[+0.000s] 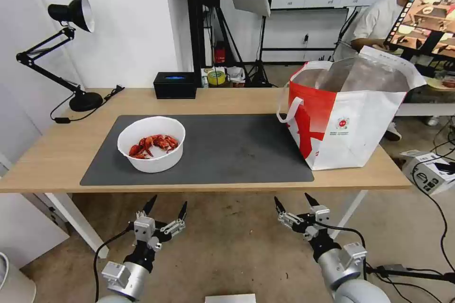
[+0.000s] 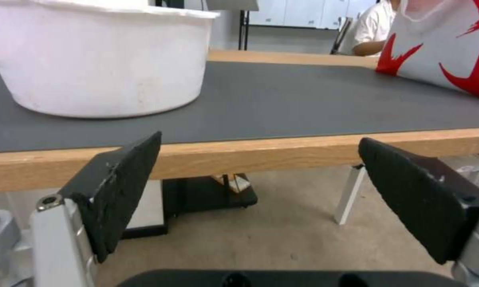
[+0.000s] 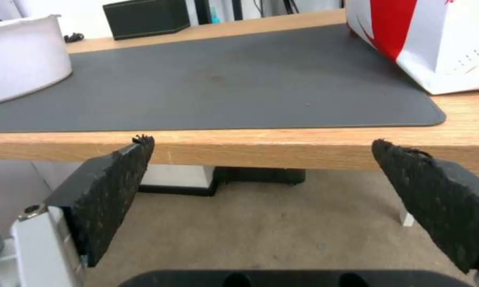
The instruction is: Pick up the trash from the table and place it into the takeout bag.
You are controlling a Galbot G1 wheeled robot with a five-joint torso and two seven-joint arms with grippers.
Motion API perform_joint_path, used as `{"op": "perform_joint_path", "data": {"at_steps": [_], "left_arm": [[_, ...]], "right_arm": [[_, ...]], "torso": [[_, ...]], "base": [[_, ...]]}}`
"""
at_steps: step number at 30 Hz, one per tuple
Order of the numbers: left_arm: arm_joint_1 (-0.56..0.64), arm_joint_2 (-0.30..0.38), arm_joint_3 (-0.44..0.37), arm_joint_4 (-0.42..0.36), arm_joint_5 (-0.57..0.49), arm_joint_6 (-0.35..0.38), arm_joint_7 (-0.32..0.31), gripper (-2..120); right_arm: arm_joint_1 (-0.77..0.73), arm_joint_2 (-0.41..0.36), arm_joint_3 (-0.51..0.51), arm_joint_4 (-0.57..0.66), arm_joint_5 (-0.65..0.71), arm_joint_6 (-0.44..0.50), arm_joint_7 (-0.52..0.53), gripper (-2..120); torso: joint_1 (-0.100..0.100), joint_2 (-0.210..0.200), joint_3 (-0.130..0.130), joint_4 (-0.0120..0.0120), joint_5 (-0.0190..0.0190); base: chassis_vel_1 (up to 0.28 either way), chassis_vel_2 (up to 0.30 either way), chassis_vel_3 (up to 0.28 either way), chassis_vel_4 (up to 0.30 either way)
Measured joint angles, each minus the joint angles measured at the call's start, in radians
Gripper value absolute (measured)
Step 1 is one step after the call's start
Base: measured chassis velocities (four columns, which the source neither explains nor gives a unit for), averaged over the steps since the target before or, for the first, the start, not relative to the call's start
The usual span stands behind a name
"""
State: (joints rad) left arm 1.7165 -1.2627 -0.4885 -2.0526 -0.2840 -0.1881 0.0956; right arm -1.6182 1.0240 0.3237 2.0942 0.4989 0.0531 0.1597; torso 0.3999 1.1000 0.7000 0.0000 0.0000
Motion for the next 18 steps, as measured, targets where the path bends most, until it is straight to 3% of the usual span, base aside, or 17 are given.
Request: {"op": "perform_joint_path", "data": {"at_steps": [6,10,13,14,17,18], "left_arm": [[-0.016,0.019,-0.028,-0.017,-0.021,0.005,0.000,100],[-0.057,0.070,-0.063,-0.057,-0.084,0.041,-0.028,100],[-0.128,0.156,-0.112,-0.107,-0.190,0.100,-0.111,100],[-0.128,0.156,-0.112,-0.107,-0.190,0.100,-0.111,100],[-0.192,0.281,-0.128,-0.120,-0.309,0.166,-0.203,100],[-0.192,0.281,-0.128,-0.120,-0.309,0.166,-0.203,100]], "right_arm": [[0.001,-0.001,0.000,0.000,0.001,-0.001,0.000,100],[0.002,-0.001,0.000,0.000,0.002,-0.002,0.001,100],[0.002,-0.001,0.000,0.001,0.003,-0.003,0.001,100],[0.002,-0.001,0.000,0.001,0.003,-0.003,0.001,100],[0.003,-0.002,0.000,0.001,0.003,-0.003,0.001,100],[0.003,-0.002,0.000,0.001,0.003,-0.003,0.001,100]], "torso": [[0.000,0.000,0.000,0.0001,0.0000],[0.000,0.000,0.000,0.0001,-0.0001],[0.000,0.000,0.000,0.0001,-0.0002],[0.000,0.000,0.000,0.0001,-0.0002],[0.000,0.000,0.000,0.0000,-0.0002],[0.000,0.000,0.000,0.0000,-0.0002]], "base": [[0.000,0.000,0.000,0.000],[0.000,0.000,0.000,0.000],[0.000,0.000,0.000,0.000],[0.000,0.000,0.000,0.000],[0.000,0.000,0.000,0.000],[0.000,0.000,0.000,0.000]]}}
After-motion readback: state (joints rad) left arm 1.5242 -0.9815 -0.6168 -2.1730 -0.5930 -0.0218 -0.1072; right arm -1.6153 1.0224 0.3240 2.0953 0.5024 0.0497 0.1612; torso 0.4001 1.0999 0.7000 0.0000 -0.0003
